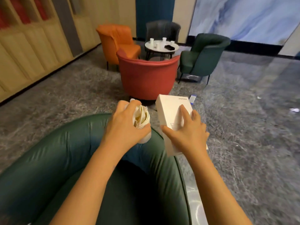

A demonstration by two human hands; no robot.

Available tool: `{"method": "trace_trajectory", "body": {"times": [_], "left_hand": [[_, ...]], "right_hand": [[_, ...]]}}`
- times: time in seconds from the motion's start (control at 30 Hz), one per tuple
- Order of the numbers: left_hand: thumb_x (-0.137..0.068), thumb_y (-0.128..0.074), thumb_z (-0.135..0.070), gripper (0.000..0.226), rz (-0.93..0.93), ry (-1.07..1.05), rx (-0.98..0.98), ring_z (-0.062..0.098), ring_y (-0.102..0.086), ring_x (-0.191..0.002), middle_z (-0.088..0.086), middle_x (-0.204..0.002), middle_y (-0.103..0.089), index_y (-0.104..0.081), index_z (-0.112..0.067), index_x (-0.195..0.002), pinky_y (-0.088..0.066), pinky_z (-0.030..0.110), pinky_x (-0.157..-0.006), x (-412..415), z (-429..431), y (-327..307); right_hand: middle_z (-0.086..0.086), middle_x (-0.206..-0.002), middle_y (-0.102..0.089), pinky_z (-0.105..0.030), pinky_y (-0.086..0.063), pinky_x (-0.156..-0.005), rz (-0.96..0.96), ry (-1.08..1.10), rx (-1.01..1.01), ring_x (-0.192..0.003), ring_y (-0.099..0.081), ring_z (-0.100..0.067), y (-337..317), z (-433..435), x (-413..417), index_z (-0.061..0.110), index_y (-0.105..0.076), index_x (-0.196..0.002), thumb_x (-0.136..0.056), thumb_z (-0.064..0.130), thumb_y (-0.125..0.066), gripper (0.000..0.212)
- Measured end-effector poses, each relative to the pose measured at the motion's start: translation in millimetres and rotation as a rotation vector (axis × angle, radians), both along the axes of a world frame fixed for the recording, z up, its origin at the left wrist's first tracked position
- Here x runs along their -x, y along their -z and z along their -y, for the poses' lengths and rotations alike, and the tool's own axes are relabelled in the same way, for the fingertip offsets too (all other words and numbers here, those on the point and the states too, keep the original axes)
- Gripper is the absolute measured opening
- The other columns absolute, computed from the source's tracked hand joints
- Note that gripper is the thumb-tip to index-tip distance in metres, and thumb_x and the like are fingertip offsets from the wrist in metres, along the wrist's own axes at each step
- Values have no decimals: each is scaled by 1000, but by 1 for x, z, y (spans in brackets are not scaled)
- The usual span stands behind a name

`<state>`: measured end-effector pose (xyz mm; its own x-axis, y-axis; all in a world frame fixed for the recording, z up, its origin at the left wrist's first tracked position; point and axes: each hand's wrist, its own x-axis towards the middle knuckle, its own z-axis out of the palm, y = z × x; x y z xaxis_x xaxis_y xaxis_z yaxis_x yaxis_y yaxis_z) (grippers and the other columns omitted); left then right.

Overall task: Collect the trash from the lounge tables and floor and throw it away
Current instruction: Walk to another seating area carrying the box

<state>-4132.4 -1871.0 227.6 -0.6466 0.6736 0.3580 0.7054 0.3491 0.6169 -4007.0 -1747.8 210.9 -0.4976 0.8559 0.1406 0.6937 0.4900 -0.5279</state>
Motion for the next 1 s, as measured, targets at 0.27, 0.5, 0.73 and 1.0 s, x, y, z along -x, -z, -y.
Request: {"method": "trace_trajectory", "body": {"times": [0.27,0.5,0.73,1.0], "left_hand": [[-67,-68,-34,42,-17,97,-1,24,-52,-91,-1,-102,-43,-51,-31,-105,-47,39,-78,-113,-137,-32],[-67,-69,-33,39,52,239,-4,17,-50,-85,-5,-96,-42,-52,-30,-103,-38,28,-68,-240,-297,-30],[-70,-70,-32,40,5,550,16,19,-51,-90,-3,-101,-44,-52,-28,-105,-37,27,-70,-369,-435,-52],[-72,-69,-35,38,-32,888,75,19,-53,-91,-1,-101,-48,-53,-28,-105,-42,29,-74,-497,-597,-47]], "right_hand": [[-4,-146,-25,-50,-27,-97,-3,54,-2,-121,-34,-40,-29,-133,-130,37,-24,-138,-68,62,-60,83],[-4,-136,-34,-48,-29,-93,45,143,41,-116,-38,-38,-33,-267,-270,34,-31,-133,-67,63,-60,78],[-3,-142,-29,-48,-28,-97,31,433,75,-120,-36,-38,-49,-361,-421,34,-26,-138,-68,63,-59,83],[-1,-145,-23,-48,-26,-98,18,764,107,-123,-32,-36,-48,-456,-569,36,-21,-139,-68,65,-57,86]]}}
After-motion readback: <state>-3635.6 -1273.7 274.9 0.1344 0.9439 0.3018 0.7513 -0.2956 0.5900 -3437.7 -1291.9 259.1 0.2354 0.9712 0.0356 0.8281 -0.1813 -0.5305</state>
